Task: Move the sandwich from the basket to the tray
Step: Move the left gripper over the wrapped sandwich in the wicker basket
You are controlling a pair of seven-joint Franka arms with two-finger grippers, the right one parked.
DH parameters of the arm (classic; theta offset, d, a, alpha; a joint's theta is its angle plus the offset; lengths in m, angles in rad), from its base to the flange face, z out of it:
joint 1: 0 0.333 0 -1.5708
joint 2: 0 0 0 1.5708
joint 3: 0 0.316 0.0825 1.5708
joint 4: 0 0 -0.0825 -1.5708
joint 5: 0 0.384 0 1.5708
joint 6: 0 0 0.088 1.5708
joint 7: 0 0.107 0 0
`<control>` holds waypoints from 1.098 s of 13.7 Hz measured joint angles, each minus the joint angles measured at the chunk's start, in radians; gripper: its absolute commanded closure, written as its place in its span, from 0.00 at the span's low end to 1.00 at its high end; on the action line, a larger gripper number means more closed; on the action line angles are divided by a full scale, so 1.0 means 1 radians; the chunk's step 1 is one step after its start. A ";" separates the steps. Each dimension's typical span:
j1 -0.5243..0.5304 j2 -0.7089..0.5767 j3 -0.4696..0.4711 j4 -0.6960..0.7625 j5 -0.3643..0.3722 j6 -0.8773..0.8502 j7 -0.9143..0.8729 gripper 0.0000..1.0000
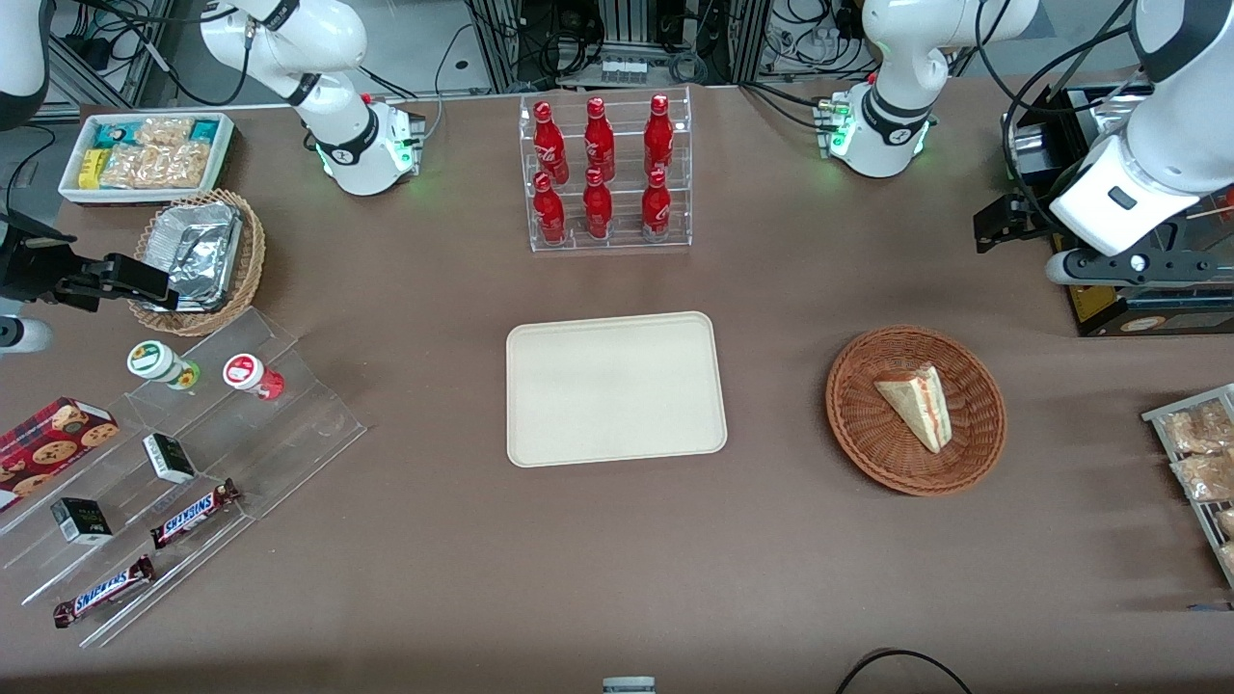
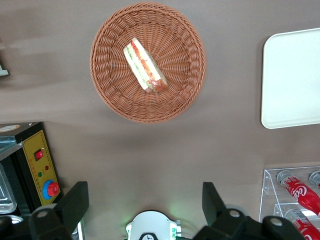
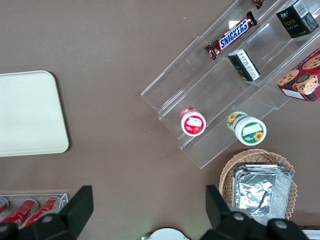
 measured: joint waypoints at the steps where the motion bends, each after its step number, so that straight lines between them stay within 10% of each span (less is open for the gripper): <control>1: 0.000 0.000 0.000 0.002 0.000 0.000 0.000 0.00; 15: 0.000 0.147 0.001 -0.152 -0.013 0.298 -0.002 0.00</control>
